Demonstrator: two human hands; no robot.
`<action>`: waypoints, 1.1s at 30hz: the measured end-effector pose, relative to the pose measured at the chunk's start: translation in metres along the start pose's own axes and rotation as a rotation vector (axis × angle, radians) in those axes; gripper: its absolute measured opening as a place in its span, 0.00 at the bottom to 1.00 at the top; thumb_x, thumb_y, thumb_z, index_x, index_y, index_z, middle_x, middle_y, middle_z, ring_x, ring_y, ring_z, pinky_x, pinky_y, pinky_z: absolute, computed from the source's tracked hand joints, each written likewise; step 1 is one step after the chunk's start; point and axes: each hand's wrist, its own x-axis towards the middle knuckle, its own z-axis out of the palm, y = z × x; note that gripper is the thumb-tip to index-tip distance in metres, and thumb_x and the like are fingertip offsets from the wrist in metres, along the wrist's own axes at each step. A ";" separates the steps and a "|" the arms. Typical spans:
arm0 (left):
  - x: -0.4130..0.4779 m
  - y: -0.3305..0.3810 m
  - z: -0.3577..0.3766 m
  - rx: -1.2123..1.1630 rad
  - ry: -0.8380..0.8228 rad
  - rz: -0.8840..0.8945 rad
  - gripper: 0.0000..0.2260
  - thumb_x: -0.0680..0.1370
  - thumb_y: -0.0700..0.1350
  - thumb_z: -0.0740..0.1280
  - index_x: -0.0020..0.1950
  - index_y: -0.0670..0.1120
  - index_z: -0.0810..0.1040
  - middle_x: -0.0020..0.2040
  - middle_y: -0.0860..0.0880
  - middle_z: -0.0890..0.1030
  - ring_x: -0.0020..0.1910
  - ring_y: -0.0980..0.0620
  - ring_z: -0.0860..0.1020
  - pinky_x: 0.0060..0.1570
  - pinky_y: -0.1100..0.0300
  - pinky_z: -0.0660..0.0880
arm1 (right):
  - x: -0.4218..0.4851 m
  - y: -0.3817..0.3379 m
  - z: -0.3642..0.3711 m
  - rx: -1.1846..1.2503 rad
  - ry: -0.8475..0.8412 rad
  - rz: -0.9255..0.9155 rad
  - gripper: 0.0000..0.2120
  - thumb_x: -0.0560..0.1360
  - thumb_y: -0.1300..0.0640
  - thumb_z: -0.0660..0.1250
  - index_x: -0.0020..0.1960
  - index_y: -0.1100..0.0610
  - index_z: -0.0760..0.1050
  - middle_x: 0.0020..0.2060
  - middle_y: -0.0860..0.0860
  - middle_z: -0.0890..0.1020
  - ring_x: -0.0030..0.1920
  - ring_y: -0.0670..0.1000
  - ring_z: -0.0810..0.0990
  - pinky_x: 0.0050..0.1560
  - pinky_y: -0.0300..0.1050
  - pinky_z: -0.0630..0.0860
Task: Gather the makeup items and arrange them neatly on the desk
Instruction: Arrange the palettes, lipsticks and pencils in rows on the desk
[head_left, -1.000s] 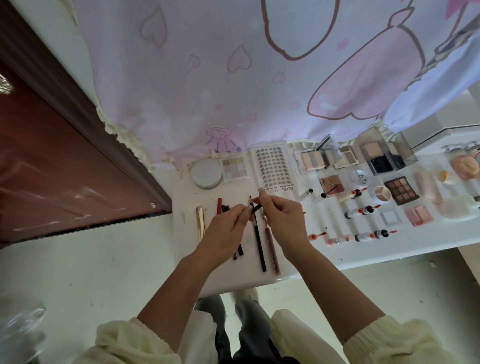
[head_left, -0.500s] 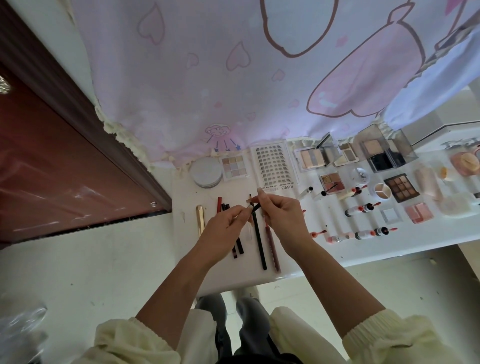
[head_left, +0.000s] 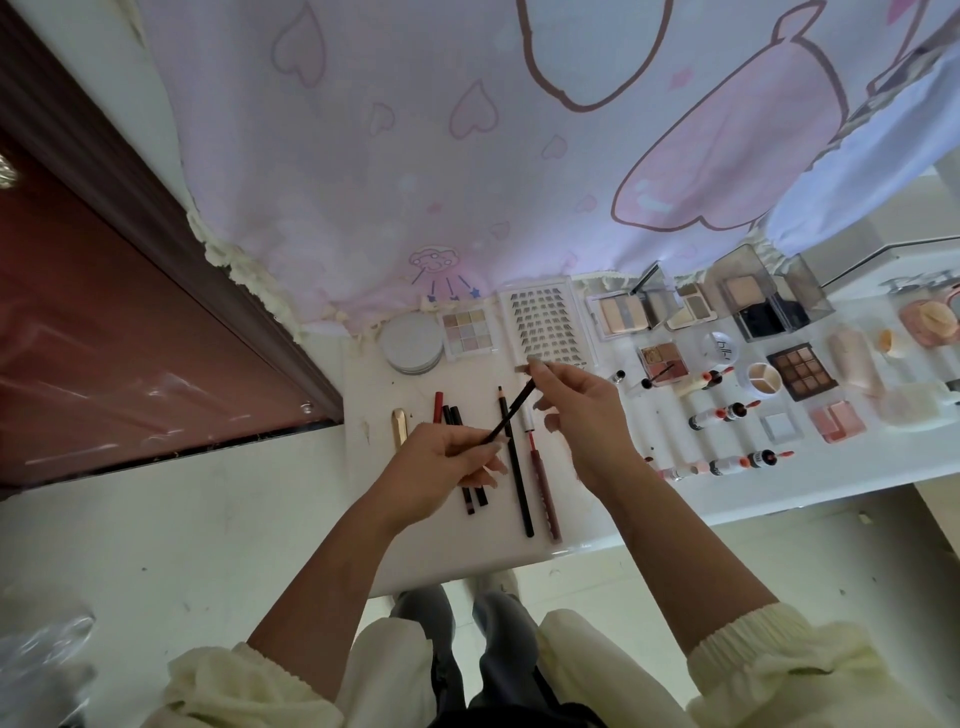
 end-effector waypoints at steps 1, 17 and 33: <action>0.000 -0.002 -0.001 -0.034 0.025 -0.013 0.09 0.79 0.42 0.64 0.58 0.46 0.80 0.45 0.49 0.85 0.42 0.59 0.83 0.46 0.69 0.77 | 0.001 -0.002 0.001 0.017 0.052 -0.028 0.06 0.77 0.53 0.68 0.46 0.53 0.83 0.37 0.43 0.82 0.35 0.43 0.75 0.36 0.36 0.72; 0.027 -0.028 0.006 -0.321 0.483 -0.263 0.10 0.76 0.42 0.71 0.56 0.41 0.80 0.48 0.45 0.84 0.48 0.49 0.83 0.51 0.55 0.80 | 0.008 0.063 0.022 -0.753 -0.023 -0.073 0.13 0.74 0.53 0.72 0.56 0.59 0.80 0.47 0.53 0.84 0.46 0.49 0.82 0.49 0.39 0.76; 0.044 -0.023 0.020 0.229 0.466 -0.268 0.07 0.76 0.43 0.71 0.51 0.41 0.84 0.43 0.46 0.84 0.41 0.49 0.83 0.50 0.53 0.80 | 0.015 0.076 0.017 -0.815 -0.003 -0.157 0.11 0.76 0.59 0.69 0.58 0.58 0.78 0.48 0.52 0.84 0.48 0.48 0.81 0.50 0.36 0.74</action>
